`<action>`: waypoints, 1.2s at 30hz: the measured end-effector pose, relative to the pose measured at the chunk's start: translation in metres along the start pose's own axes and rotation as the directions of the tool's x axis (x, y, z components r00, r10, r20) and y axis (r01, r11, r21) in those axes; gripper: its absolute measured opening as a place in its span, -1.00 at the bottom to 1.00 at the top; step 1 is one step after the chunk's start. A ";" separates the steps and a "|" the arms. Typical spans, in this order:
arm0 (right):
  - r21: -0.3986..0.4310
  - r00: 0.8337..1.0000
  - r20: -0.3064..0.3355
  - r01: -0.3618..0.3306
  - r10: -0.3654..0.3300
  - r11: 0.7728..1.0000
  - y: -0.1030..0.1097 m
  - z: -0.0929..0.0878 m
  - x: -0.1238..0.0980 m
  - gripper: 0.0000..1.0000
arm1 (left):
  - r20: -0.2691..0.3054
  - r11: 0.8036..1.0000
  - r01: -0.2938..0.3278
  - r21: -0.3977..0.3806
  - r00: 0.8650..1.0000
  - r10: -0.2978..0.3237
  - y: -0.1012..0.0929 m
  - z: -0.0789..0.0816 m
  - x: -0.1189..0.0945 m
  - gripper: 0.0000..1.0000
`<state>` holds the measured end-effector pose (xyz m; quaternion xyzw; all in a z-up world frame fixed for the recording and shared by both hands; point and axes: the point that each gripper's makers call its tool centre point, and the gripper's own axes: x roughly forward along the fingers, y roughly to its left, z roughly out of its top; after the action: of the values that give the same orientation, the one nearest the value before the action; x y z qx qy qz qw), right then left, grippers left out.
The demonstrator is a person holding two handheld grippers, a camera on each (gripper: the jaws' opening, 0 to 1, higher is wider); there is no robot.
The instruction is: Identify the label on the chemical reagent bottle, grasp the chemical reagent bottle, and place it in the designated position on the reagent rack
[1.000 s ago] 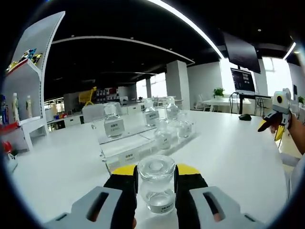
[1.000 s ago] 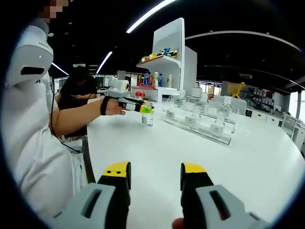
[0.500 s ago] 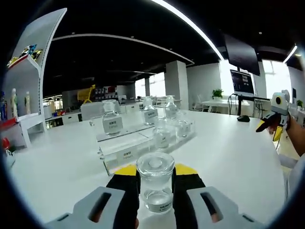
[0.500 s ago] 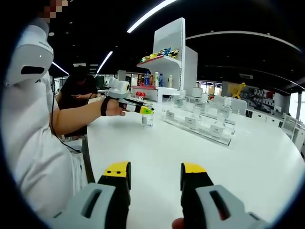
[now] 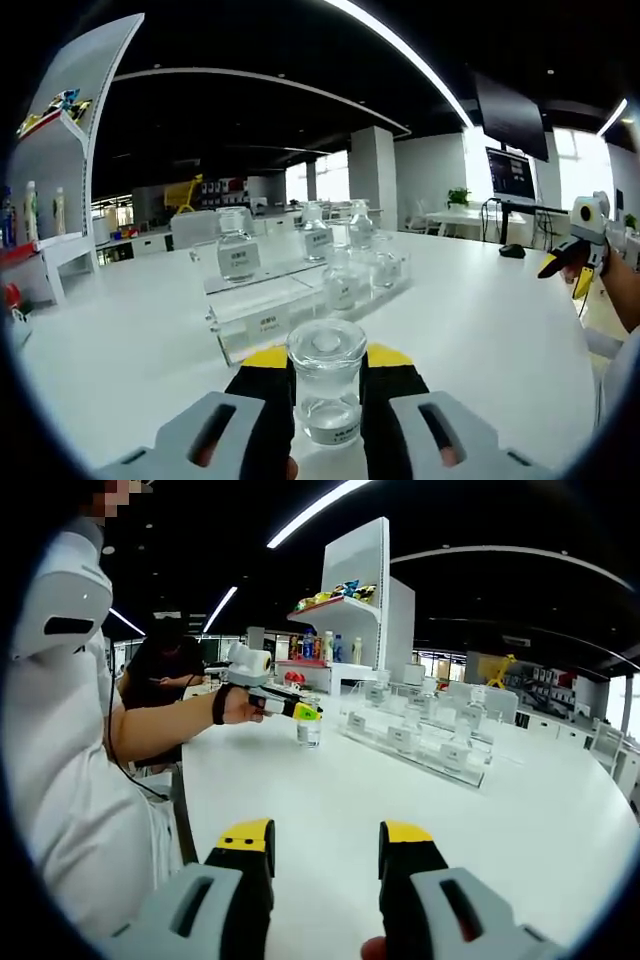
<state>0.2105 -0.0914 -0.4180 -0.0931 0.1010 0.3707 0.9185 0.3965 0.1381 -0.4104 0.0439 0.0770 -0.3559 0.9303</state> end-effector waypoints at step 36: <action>-0.001 1.000 -0.002 0.002 -0.002 1.000 0.003 -0.005 0.003 -0.21 | 0.020 0.996 -0.088 0.017 0.996 0.088 0.018 0.061 0.044 -0.51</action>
<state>0.2100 -0.0891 -0.4236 -0.0939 0.1016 0.3700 0.9187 0.4478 0.1139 -0.3577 0.0522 0.0630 -0.3158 0.9453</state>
